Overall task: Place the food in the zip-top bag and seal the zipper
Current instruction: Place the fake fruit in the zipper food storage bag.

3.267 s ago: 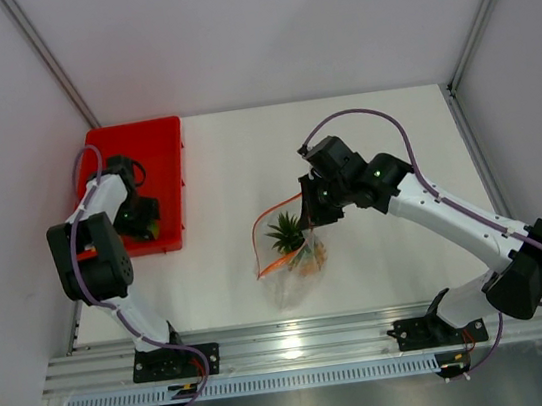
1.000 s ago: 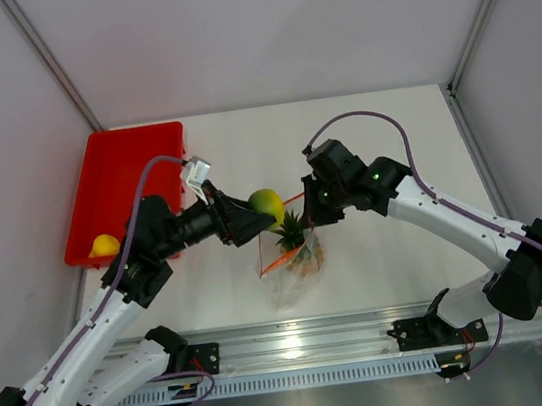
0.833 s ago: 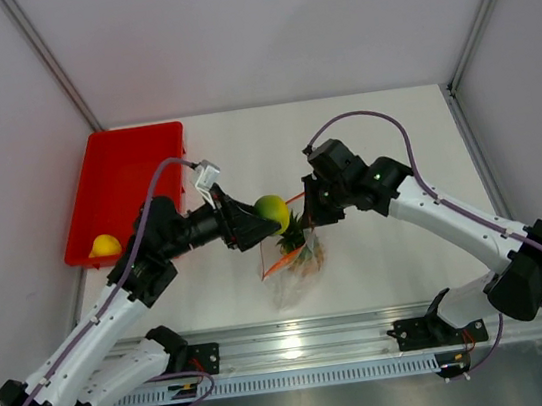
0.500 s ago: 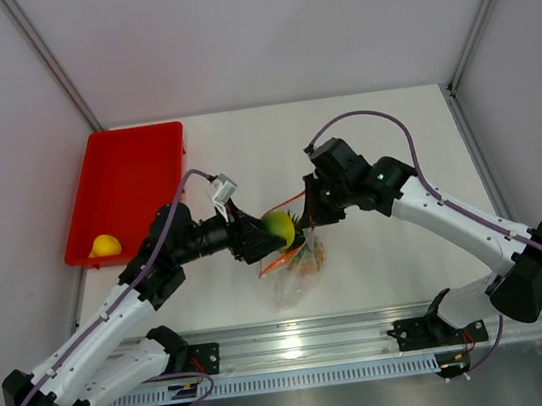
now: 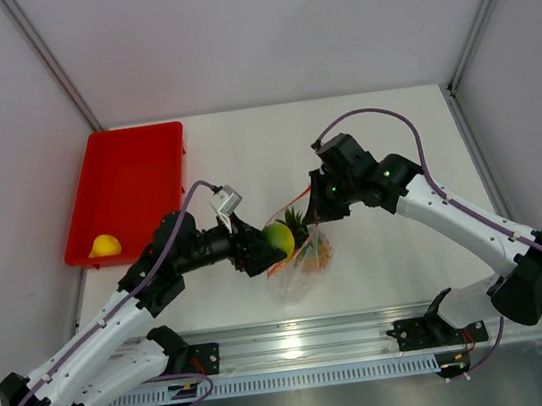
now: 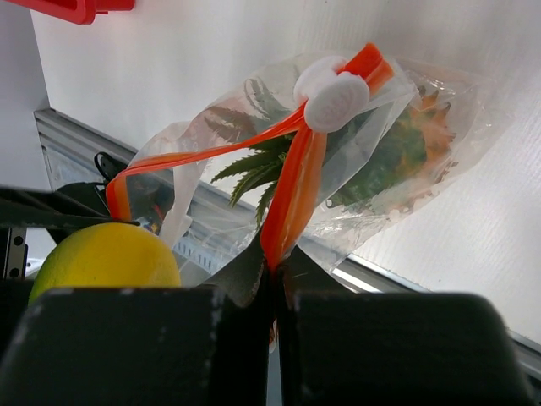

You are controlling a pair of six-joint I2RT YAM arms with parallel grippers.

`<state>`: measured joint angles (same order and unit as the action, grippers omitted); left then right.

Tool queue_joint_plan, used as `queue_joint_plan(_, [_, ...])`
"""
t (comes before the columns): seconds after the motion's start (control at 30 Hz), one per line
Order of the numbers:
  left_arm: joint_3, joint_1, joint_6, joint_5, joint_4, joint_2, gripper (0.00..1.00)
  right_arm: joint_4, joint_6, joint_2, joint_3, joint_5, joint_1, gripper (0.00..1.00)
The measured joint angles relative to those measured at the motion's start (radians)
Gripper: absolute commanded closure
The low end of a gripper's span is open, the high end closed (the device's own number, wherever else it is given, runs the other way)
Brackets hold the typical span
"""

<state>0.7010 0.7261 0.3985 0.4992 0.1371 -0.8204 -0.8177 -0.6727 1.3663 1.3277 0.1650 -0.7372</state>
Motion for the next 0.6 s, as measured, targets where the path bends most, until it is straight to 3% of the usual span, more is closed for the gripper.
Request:
queue_joint_plan(0.03, [0.000,0.003,-0.005,-0.008,0.006,0.005,0.01,0.000,0.000,0.000,0.000,0.001,0.000,1.00])
queue_joint_plan(0.6, [0.054,0.011,-0.015,-0.105,0.079,0.024,0.01,0.001,0.000,-0.007,-0.005,0.002,0.000,1.00])
